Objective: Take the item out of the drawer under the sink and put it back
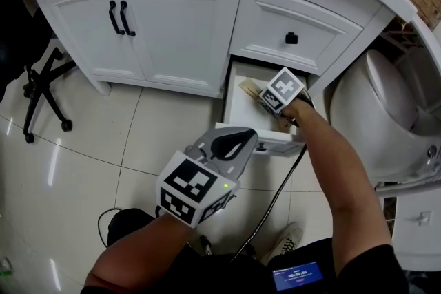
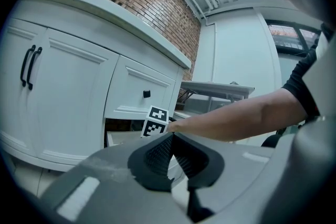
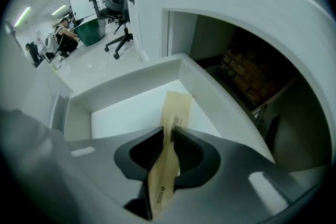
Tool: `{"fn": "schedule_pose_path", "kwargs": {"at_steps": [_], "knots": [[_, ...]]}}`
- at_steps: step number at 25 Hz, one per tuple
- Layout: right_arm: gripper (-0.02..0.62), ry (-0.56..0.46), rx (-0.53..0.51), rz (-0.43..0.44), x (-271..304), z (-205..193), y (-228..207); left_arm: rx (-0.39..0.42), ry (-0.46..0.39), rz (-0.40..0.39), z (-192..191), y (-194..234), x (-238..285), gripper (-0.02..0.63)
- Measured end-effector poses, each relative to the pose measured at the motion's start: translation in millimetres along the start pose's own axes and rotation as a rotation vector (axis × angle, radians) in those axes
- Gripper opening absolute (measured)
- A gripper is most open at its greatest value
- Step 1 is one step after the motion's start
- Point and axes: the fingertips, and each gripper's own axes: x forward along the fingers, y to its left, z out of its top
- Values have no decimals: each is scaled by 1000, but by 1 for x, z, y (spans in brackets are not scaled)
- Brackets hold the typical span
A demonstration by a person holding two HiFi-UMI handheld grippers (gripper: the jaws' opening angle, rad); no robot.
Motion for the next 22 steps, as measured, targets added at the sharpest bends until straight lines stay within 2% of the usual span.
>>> {"fn": "schedule_pose_path", "kwargs": {"at_steps": [7,15,22], "knots": [[29,-7,-25,-45,-5,0,0,-4,14,-18,-2,-9,2,6],[26,-40,-66,-95,-34,9,3,16,-3,-4,2,-10,-8,6],[26,-73,-212,-164,-82,19,24,32,10,11,-1,-8,-9,6]]}}
